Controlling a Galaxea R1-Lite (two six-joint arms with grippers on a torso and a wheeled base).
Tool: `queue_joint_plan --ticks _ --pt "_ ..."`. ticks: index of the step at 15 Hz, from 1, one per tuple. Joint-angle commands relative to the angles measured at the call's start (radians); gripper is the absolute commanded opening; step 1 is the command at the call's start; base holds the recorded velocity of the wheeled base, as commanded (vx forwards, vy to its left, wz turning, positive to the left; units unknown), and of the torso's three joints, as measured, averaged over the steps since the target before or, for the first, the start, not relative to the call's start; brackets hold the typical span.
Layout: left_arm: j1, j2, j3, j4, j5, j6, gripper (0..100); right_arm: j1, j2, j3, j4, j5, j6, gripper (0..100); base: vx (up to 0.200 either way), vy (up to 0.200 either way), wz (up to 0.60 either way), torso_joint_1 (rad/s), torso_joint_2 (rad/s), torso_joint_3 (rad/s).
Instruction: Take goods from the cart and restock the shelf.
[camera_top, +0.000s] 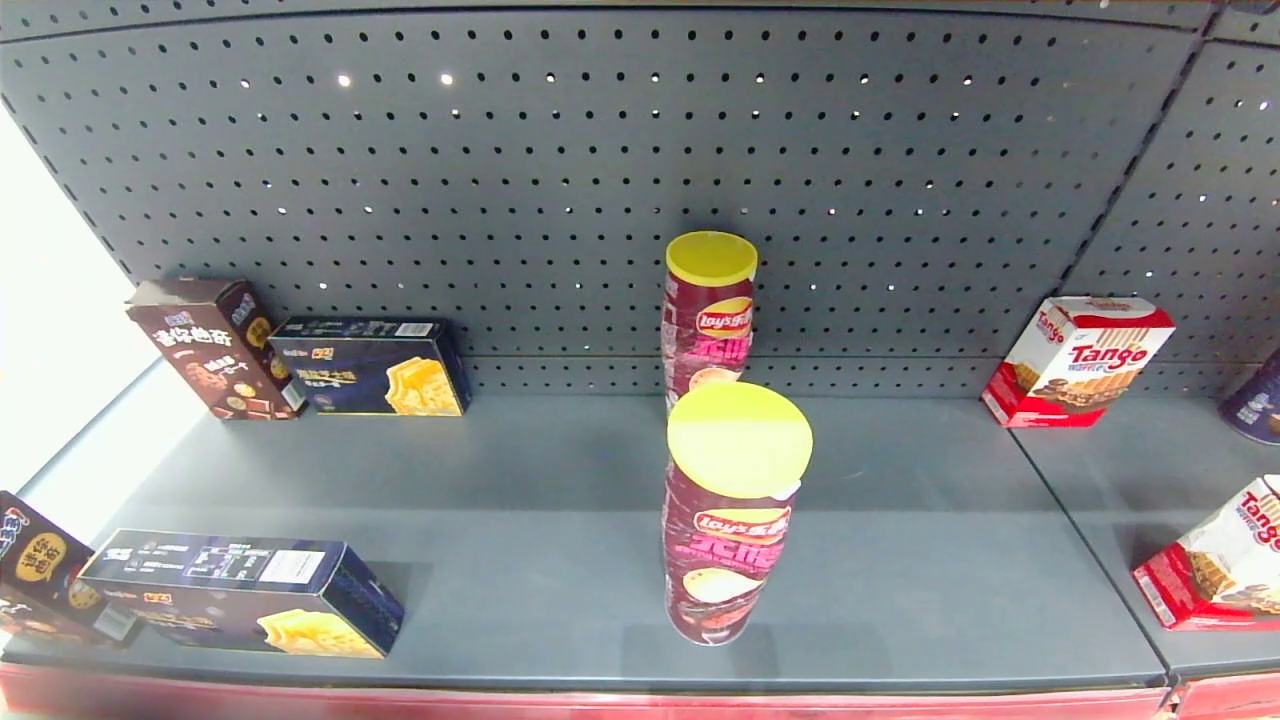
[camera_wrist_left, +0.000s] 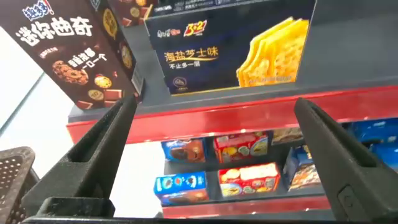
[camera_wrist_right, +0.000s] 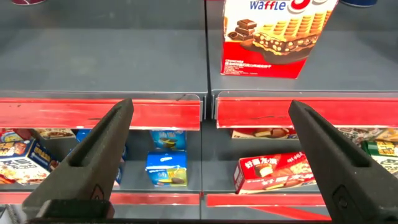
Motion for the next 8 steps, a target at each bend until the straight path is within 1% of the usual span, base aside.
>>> queue_joint_plan --ticks 1,2,3,4,5,6,7,8 --pt "0.000 -0.015 0.000 0.002 -0.002 -0.007 100 0.000 0.001 0.000 0.000 0.000 -0.001 100 0.000 0.000 0.00 0.000 0.00 0.000" --pt "0.000 -0.015 0.000 0.001 -0.002 -0.030 100 0.000 0.001 0.000 0.000 0.000 -0.001 100 0.000 0.000 0.00 0.000 0.00 0.000" --pt "0.000 -0.015 0.000 0.005 -0.025 -0.069 100 0.000 0.001 0.000 0.000 0.000 -0.001 100 0.000 0.000 0.00 0.000 0.00 0.000" --pt "0.000 -0.015 -0.001 0.007 -0.048 -0.080 100 0.000 0.001 0.000 0.000 0.000 -0.001 100 0.000 0.000 0.00 0.000 0.00 0.000" --pt "0.003 -0.018 0.000 0.057 0.000 -0.040 100 0.000 0.001 0.000 0.000 0.000 -0.001 100 0.000 0.000 0.00 0.000 0.00 0.000" --pt "0.003 -0.018 -0.006 0.088 0.040 -0.024 100 0.000 0.001 0.000 0.000 0.000 -0.001 100 0.000 0.000 0.00 0.000 0.00 0.000" --pt "0.005 -0.016 0.000 0.063 0.036 -0.027 100 0.000 0.001 0.000 0.000 0.000 -0.001 100 0.000 0.000 0.00 0.000 0.00 0.000" --pt "0.005 -0.016 0.000 0.063 0.035 -0.029 100 0.000 0.001 0.000 0.000 0.000 -0.001 100 0.000 0.000 0.00 0.000 0.00 0.000"
